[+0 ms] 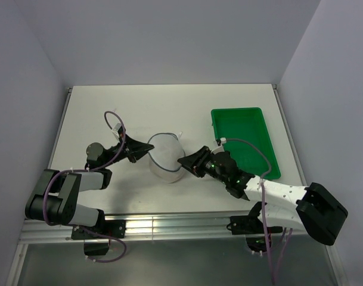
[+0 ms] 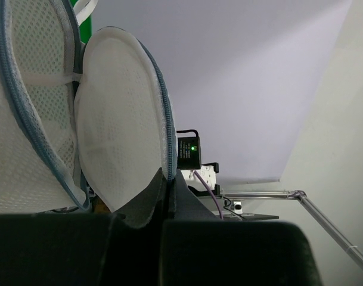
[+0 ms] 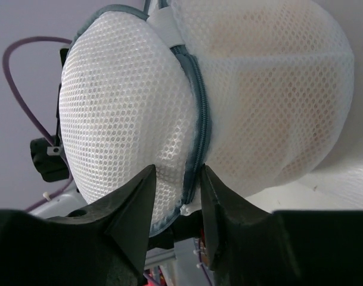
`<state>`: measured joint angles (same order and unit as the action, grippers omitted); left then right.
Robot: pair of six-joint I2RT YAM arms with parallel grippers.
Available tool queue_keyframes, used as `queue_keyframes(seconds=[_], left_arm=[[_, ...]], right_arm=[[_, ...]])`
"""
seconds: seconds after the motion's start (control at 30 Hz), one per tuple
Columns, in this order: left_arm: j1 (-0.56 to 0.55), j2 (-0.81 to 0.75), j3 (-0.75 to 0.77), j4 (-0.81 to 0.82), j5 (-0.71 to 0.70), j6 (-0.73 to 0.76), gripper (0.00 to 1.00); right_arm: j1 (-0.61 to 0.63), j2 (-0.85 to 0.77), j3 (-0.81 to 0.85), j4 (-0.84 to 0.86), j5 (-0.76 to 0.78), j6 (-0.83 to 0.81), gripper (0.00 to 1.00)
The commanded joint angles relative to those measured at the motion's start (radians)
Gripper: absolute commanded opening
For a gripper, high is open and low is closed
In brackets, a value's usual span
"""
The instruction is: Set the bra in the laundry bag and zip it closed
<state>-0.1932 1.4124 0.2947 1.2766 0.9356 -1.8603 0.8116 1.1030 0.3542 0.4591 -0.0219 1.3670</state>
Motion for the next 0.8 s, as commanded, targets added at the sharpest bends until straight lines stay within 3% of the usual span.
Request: queue_keyframes(seconds=[0.0, 0.07, 0.1, 0.27, 0.37, 0.47, 0.5, 0.53, 0.6, 0.63, 0.67, 0.77], left_arm=[[-0.009, -0.009, -0.014, 0.589, -0.006, 0.009, 0.0], [-0.009, -0.007, -0.012, 0.589, -0.004, 0.006, 0.0], [-0.009, -0.006, -0.012, 0.589, -0.001, 0.004, 0.0], [-0.008, 0.01, -0.009, 0.584, 0.02, 0.013, 0.0], [-0.005, -0.013, 0.02, 0.474, 0.067, 0.094, 0.01], [0.005, -0.14, 0.104, 0.069, 0.089, 0.353, 0.2], [0.006, -0.192, 0.145, -0.346, 0.069, 0.606, 0.28], [0.006, -0.243, 0.209, -0.607, 0.03, 0.76, 0.35], [-0.024, -0.328, 0.436, -1.019, -0.18, 1.099, 0.45], [-0.026, -0.329, 0.499, -1.21, -0.216, 1.139, 0.53], [-0.028, -0.319, 0.593, -1.273, -0.24, 1.165, 0.6], [-0.078, -0.319, 0.727, -1.532, -0.465, 1.265, 0.63]], right_arm=[[0.008, 0.027, 0.019, 0.113, 0.043, 0.02, 0.42], [0.009, 0.041, 0.017, 0.139, 0.042, 0.024, 0.39], [0.011, 0.044, 0.017, 0.142, 0.042, 0.027, 0.31], [0.011, 0.031, 0.014, 0.132, 0.051, 0.021, 0.14], [0.011, -0.005, 0.02, 0.075, 0.071, 0.004, 0.01], [0.012, -0.046, 0.034, -0.009, 0.099, -0.011, 0.0], [0.014, -0.055, 0.038, -0.026, 0.117, -0.014, 0.0], [0.014, -0.074, 0.042, -0.064, 0.129, -0.014, 0.0], [0.014, -0.091, 0.042, -0.086, 0.164, -0.003, 0.0], [0.015, -0.1, 0.043, -0.114, 0.175, 0.001, 0.0], [0.018, -0.101, 0.046, -0.125, 0.186, 0.007, 0.0], [0.034, -0.1, 0.077, -0.212, 0.243, 0.047, 0.0]])
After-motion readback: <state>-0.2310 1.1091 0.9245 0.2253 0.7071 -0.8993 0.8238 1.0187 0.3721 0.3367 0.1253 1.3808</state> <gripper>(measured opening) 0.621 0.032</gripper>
